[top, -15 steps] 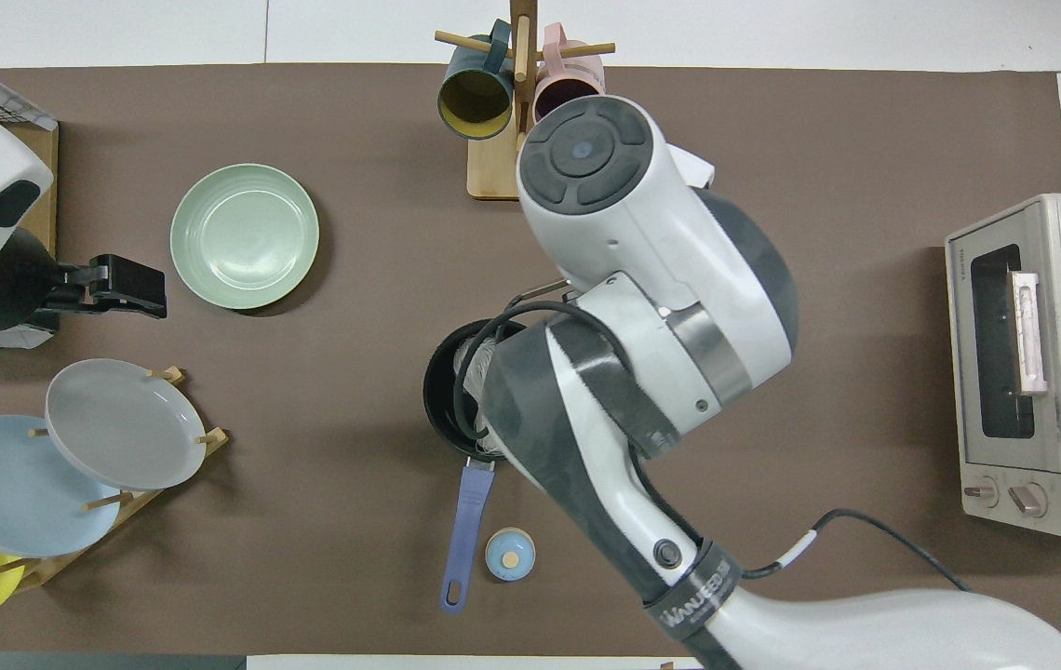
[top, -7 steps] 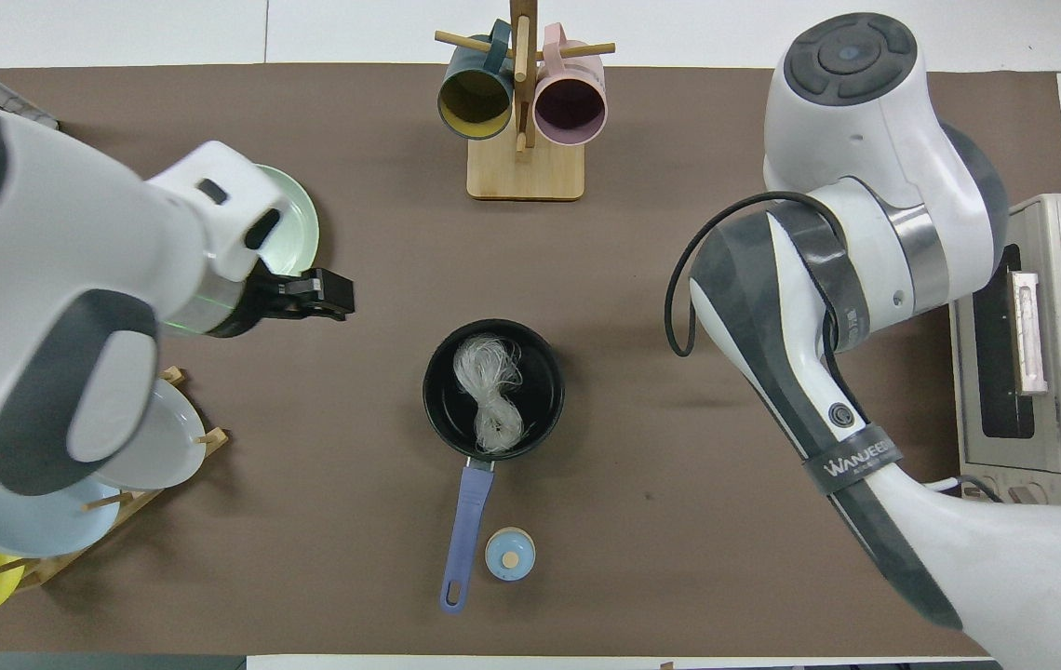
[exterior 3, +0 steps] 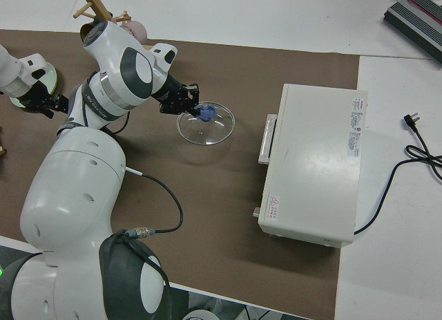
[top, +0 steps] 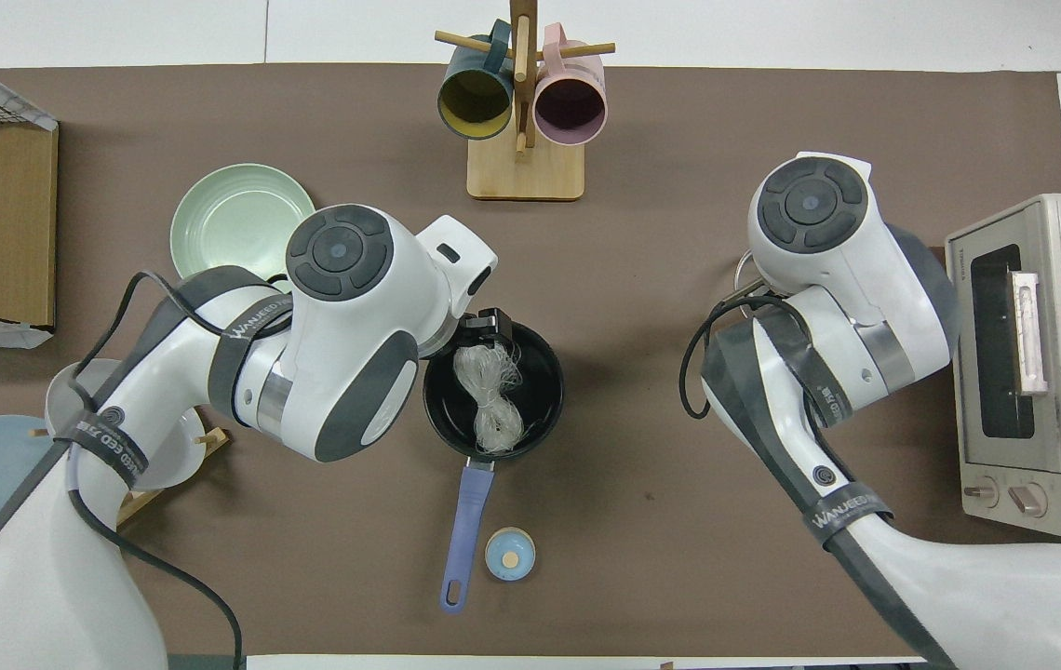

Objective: Transfer vermicelli from pot to plate
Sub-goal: 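Carry the lid aside with the right gripper while the left gripper reaches the pot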

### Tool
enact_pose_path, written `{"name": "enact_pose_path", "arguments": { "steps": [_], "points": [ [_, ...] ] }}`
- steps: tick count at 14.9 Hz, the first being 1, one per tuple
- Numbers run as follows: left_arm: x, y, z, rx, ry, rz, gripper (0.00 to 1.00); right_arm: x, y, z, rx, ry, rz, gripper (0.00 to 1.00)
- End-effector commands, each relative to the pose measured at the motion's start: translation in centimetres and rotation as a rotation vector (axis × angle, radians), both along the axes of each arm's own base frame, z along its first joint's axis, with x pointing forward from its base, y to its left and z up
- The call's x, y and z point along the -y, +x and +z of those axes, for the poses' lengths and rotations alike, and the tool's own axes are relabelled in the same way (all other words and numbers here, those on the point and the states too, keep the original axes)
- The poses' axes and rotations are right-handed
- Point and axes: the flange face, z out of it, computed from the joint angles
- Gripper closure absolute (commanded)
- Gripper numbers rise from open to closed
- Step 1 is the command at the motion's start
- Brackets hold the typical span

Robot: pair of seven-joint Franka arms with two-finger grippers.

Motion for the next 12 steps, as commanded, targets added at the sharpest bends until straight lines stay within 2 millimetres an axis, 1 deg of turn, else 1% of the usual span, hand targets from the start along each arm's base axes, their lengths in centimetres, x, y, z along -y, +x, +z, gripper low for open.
{"name": "enact_pose_path", "arguments": {
  "steps": [1, 2, 3, 4, 6, 8, 9, 11, 12],
  "points": [
    [-0.2, -1.4, -1.2, 0.006, -0.008, -0.006, 0.00, 1.0, -1.7, -0.5, 0.054, 0.019, 0.039, 1.00],
    [0.0, -1.7, -1.4, -0.001, -0.004, -0.009, 0.00, 1.5, -2.0, -1.2, 0.065, 0.031, 0.042, 1.00],
    [0.1, -2.0, -1.7, -0.006, -0.002, -0.008, 0.00, 2.8, -1.8, -1.7, 0.076, 0.040, 0.030, 1.00],
    [0.3, -2.1, -1.9, -0.009, 0.000, -0.005, 0.00, 3.0, -1.9, -2.1, 0.077, 0.042, 0.031, 1.00],
    [0.8, -3.0, -2.5, -0.015, 0.006, -0.012, 0.00, 2.9, -1.8, -2.1, 0.088, 0.023, 0.054, 1.00],
    [1.0, -3.5, -3.1, -0.012, 0.006, 0.002, 0.00, 3.0, -2.0, -2.5, 0.096, 0.027, 0.033, 1.00],
    [1.9, -4.2, -3.3, -0.011, 0.004, -0.013, 0.00, 3.0, -2.2, -2.9, 0.104, 0.035, 0.020, 1.00],
    [2.0, -4.5, -3.8, -0.012, 0.005, 0.000, 0.00, 3.0, -2.4, -3.3, 0.116, 0.047, 0.001, 1.00],
    [2.0, -4.6, -3.9, -0.008, 0.003, 0.001, 0.00, 2.9, -2.5, -3.4, 0.111, 0.049, -0.010, 0.97]
  ]
}}
